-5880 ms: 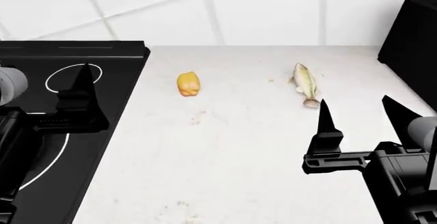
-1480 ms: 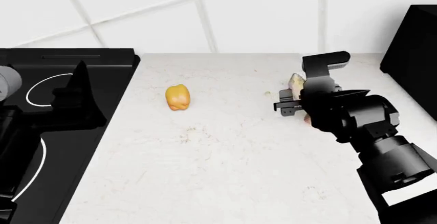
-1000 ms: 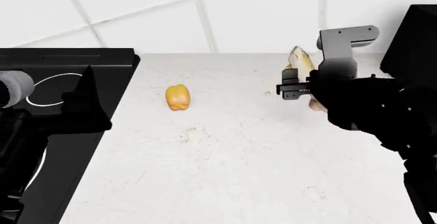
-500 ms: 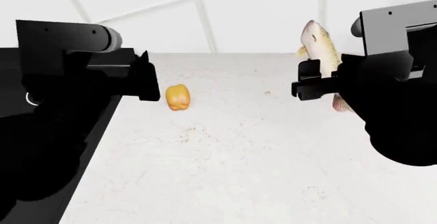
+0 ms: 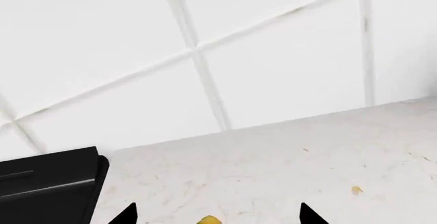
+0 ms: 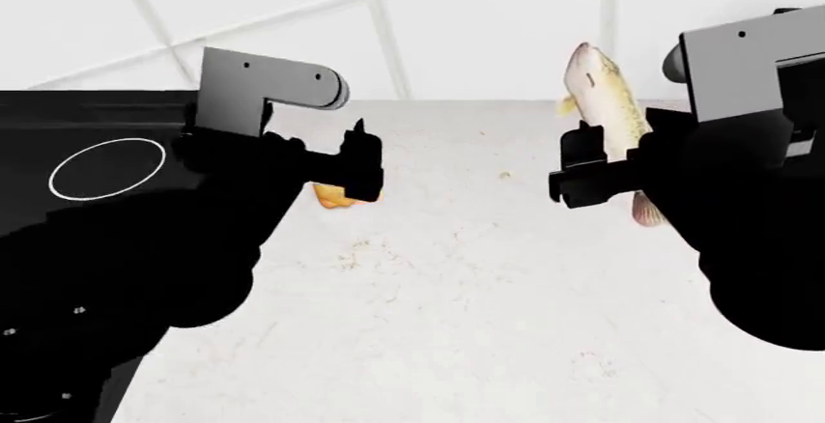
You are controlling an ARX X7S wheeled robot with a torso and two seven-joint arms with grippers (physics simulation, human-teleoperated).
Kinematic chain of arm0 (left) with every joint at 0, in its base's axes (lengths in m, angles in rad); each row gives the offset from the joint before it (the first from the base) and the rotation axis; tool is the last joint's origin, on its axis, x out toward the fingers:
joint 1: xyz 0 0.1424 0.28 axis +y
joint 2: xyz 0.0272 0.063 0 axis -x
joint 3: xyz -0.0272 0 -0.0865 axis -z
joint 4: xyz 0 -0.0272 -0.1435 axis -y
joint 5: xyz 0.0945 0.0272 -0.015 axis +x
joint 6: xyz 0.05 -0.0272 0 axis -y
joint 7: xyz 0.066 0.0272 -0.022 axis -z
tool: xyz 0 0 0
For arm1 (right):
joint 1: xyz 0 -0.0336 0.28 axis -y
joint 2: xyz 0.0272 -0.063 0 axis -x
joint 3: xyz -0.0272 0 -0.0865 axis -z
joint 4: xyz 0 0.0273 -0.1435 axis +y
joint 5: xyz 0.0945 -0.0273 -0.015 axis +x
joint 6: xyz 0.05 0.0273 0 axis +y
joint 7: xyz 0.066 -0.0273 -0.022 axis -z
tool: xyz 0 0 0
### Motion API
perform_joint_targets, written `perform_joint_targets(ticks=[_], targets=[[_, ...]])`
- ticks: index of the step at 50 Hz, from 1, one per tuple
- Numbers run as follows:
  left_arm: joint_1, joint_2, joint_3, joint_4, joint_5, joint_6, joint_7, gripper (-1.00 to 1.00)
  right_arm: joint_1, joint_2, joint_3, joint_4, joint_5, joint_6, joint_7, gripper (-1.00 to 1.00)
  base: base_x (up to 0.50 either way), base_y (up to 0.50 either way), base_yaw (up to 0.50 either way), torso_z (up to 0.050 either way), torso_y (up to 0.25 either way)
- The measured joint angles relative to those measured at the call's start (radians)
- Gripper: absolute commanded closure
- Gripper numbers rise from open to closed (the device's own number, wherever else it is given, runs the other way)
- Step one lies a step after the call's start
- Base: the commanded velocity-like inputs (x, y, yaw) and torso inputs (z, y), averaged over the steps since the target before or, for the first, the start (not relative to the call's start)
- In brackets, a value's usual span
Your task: Place both pans onto different burners. Then place the bell pepper and the fish on different pans.
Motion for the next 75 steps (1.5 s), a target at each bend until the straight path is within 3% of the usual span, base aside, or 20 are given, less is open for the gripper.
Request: perform_joint_targets(ticks=[19,36,75], targets=[[0.031,0.062,0.081,-0.032,0.053,0.028,0.036,-1.00,-0.003,-0.002,-0.011,-0.004,-0.002,-0.002,0.000,1.00,0.00,0.00,0.00,0.001,0.001],[0.044,0.066,0.078,-0.096,0.110,0.072,0.015,-1.00,-0.010,-0.004,-0.017,-0.009,-0.009,-0.011,-0.007,1.00,0.00,0.00,0.00,0.001,0.001],[0.011,0.133,0.113,-0.388,0.225,0.187,0.120,-1.00,-0.012,-0.003,-0.030,-0.008,-0.019,-0.023,-0.022,1.00,0.00,0.00,0.00,0.000,0.001]])
